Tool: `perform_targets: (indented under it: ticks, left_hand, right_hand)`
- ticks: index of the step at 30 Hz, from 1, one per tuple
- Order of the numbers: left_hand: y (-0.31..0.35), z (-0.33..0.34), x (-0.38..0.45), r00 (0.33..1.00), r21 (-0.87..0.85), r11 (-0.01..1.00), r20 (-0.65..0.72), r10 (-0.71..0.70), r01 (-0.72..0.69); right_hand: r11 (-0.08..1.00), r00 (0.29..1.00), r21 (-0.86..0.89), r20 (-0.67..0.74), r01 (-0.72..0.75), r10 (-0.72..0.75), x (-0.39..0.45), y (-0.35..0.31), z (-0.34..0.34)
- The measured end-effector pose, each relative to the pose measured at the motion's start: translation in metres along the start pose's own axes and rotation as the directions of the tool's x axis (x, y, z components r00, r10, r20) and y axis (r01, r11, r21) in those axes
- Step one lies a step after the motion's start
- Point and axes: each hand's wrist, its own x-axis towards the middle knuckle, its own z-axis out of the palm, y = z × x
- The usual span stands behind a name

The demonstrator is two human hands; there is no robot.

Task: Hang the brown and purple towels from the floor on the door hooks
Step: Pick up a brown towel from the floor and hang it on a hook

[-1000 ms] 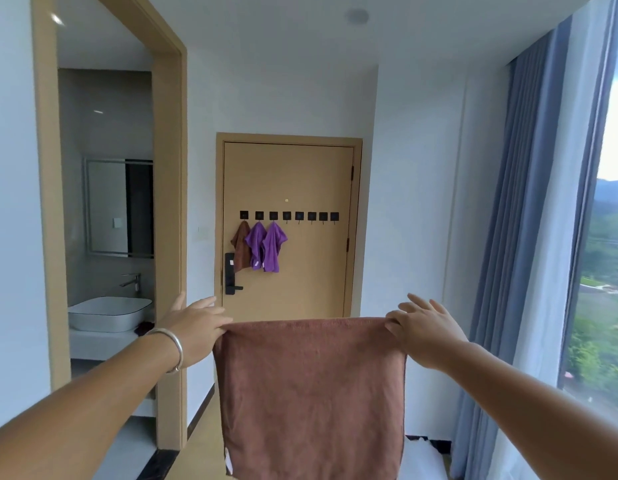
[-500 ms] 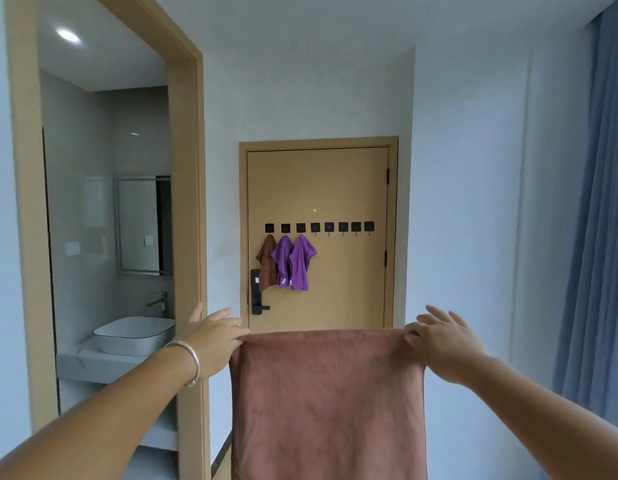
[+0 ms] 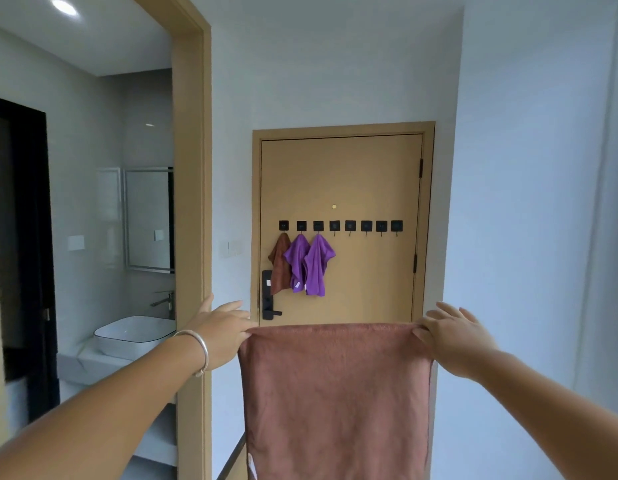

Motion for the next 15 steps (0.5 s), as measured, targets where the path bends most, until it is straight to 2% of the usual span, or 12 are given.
perform_targets:
  ticks: [10, 15]
  left_hand:
    - [-0.091, 0.049, 0.132, 0.994, 0.018, 0.997, -0.066, 0.082, -0.081]
    - [-0.131, 0.075, 0.189, 0.989, 0.089, 0.988, -0.074, 0.130, -0.123]
  right_hand:
    - [0.991, 1.000, -0.136, 0.010, -0.002, 0.004, 0.128, -0.042, 0.033]
    - [0.992, 0.999, -0.115, 0.008, -0.050, 0.051, 0.182, -0.064, 0.050]
